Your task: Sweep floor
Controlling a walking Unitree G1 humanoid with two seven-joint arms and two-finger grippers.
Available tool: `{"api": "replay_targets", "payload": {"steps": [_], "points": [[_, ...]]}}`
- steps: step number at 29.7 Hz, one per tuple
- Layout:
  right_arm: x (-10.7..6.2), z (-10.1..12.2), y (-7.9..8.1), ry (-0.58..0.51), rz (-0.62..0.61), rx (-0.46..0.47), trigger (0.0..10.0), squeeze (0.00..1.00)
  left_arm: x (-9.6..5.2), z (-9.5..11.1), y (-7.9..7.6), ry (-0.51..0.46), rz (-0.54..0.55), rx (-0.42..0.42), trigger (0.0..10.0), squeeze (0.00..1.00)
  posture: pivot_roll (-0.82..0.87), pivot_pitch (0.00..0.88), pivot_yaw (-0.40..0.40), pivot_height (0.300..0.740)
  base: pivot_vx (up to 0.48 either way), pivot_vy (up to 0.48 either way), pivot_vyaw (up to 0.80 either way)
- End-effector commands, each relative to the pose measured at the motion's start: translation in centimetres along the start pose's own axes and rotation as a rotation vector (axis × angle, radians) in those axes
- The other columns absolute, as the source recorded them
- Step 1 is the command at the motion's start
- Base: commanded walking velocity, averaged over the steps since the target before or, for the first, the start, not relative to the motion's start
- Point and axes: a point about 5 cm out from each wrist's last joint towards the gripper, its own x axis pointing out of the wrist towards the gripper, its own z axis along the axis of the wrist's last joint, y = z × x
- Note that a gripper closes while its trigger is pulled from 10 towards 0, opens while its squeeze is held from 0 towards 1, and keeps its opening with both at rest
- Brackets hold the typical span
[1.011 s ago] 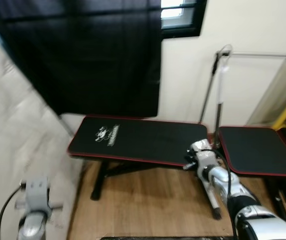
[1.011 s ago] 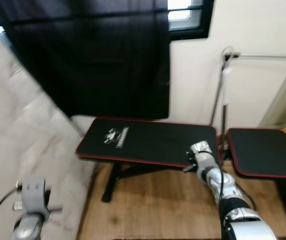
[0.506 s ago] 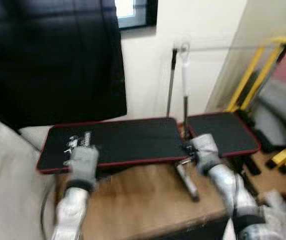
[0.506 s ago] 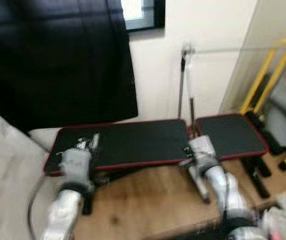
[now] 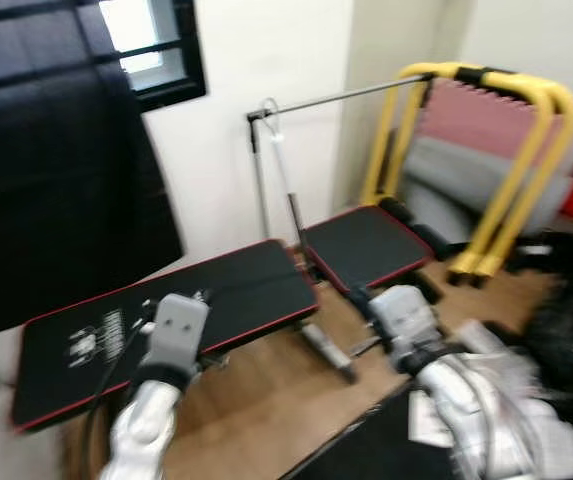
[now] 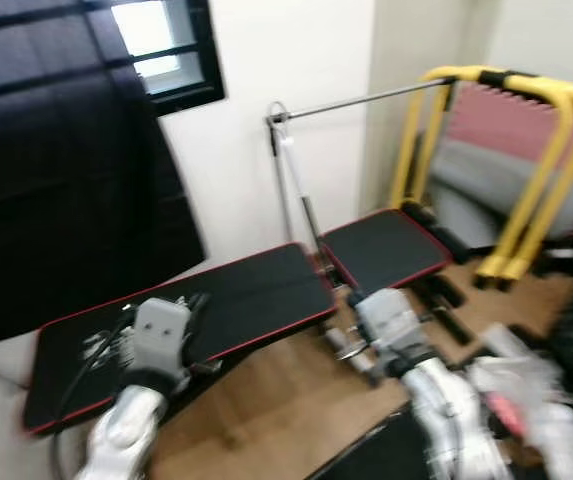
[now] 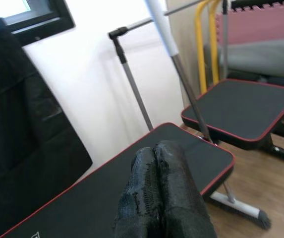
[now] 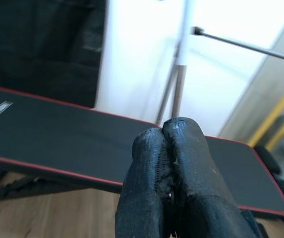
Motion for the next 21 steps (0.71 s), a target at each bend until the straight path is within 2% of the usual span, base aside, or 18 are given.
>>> {"api": "replay_targets", "payload": {"steps": [1, 12, 21], "points": [[-0.4, -0.5, -0.4, 0.043, -0.027, 0.002, 10.0, 0.00, 0.0, 0.2, 0.0, 0.001, 0.039, 0.001, 10.0, 0.00, 0.04, 0.000, 0.013, 0.740, 0.000, 0.000, -0.80], [0.7, 0.0, -0.2, 0.047, -0.041, 0.035, 10.0, 0.00, 0.7, 0.5, 0.1, 0.014, 0.023, -0.043, 10.0, 0.00, 0.04, 0.000, 0.007, 0.740, 0.000, 0.000, -0.80], [0.9, 0.1, -0.2, 0.050, -0.035, 0.029, 10.0, 0.00, 0.8, 0.5, 0.1, 0.018, 0.016, -0.068, 10.0, 0.00, 0.04, 0.000, 0.001, 0.740, 0.000, 0.000, -0.80]]}}
